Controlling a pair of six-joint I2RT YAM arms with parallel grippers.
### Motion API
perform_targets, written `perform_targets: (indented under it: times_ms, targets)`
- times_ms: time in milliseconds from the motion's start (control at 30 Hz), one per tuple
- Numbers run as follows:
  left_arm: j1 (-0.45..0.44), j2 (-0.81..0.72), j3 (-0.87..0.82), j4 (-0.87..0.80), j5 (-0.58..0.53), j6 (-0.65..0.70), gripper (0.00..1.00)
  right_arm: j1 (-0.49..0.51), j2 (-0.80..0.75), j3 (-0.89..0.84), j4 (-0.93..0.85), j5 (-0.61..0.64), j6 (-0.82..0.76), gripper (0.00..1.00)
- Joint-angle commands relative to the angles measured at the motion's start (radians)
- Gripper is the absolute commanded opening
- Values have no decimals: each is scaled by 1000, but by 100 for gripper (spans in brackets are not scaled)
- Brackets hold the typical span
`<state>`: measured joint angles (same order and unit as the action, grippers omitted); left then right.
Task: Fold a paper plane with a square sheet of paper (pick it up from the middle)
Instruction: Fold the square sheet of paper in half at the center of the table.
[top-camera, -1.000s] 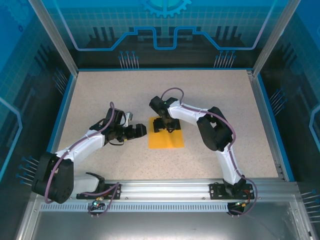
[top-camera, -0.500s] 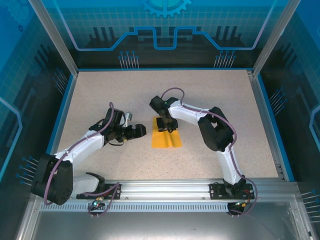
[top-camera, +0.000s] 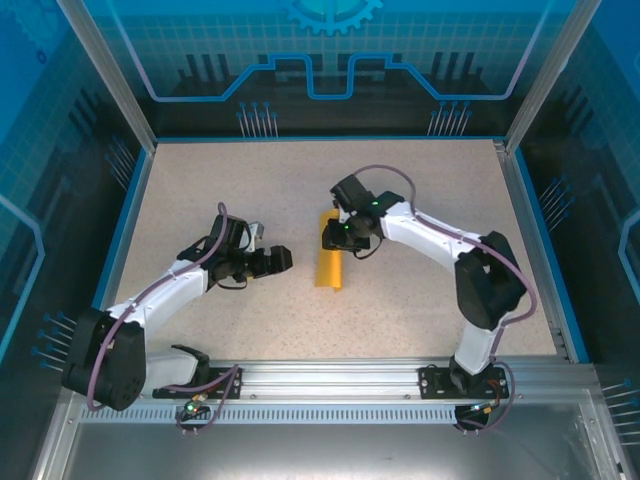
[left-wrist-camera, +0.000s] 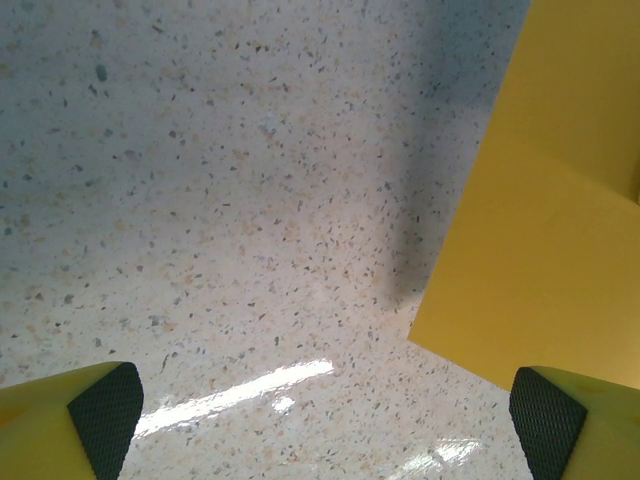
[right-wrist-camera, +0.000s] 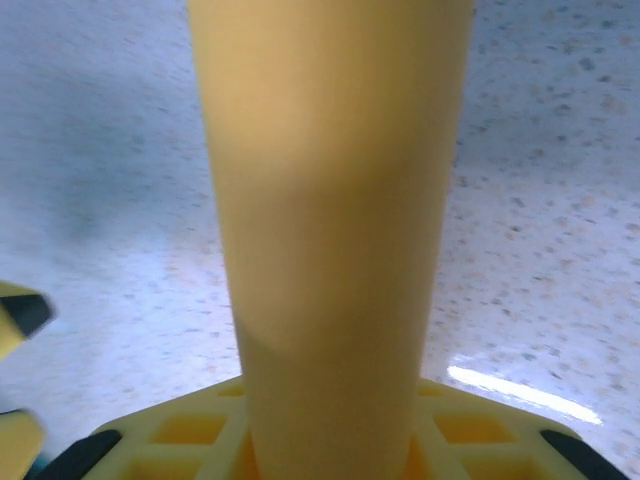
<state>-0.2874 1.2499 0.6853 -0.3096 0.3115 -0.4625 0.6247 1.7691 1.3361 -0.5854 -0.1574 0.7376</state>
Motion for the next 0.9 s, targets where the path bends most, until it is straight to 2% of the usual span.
perform_targets:
  times_ms: [0,67,200,467,633,700,767,867]
  targets:
    - [-8,-20,32,-19,17,6,99,-62,-50,-141,270,-269,80,36]
    - [-8,-21,38,-19,27,0,99,-85,-51,-209,356,-332,106,36]
    - [-9,-23,46,-9,62,-12,98,-104,-24,-303,412,-361,95,39]
    - [-26,-20,34,27,95,-46,98,-136,25,-374,339,-291,10,42]
    - [-51,-3,40,37,91,-57,98,-164,17,-378,285,-249,-29,51]
    - [-59,4,44,39,89,-58,98,-167,4,-377,275,-246,-37,58]
    - [-67,10,48,44,86,-61,99,-168,-7,-372,253,-231,-45,60]
    - [-76,25,56,50,86,-64,99,-167,-27,-369,221,-201,-56,70]
